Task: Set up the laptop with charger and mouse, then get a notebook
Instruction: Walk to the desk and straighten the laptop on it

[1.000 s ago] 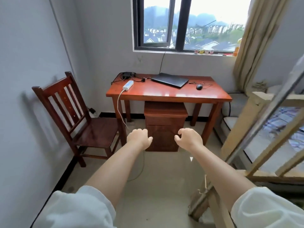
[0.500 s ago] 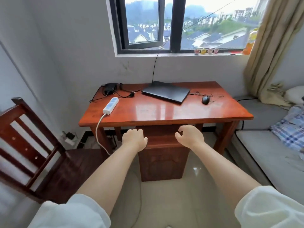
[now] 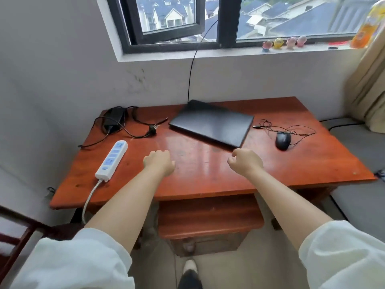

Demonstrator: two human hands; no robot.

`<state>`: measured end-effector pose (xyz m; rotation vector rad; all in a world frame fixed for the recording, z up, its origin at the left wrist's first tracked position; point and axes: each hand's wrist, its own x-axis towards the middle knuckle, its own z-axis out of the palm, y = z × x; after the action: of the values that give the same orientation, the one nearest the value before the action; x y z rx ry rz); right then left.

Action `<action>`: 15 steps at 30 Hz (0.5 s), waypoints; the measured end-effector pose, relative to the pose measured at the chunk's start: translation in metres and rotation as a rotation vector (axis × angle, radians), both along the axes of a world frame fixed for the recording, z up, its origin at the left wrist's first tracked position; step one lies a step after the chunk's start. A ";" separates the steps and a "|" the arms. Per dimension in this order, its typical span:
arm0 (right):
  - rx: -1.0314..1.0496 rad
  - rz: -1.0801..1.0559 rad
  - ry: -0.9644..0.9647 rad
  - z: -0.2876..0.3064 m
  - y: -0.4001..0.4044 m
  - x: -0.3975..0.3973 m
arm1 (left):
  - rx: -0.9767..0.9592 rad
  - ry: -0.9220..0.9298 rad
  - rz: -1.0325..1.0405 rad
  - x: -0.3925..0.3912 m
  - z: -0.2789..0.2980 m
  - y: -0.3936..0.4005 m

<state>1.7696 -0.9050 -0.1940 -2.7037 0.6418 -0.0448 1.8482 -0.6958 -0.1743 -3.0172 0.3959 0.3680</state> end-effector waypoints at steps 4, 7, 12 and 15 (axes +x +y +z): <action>-0.006 -0.090 0.087 -0.024 -0.035 0.067 | -0.007 0.042 -0.026 0.087 -0.025 -0.034; -0.007 -0.170 0.123 -0.044 -0.056 0.112 | -0.032 0.061 -0.049 0.147 -0.043 -0.055; 0.098 -0.317 0.181 -0.083 -0.083 0.154 | -0.128 0.058 -0.009 0.226 -0.074 -0.082; 0.089 -0.361 0.182 -0.105 -0.097 0.172 | -0.222 0.060 0.013 0.262 -0.095 -0.098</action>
<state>1.9412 -1.0021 -0.2989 -2.4920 1.1510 0.1365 2.1098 -0.7935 -0.2693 -3.2323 0.4494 0.4438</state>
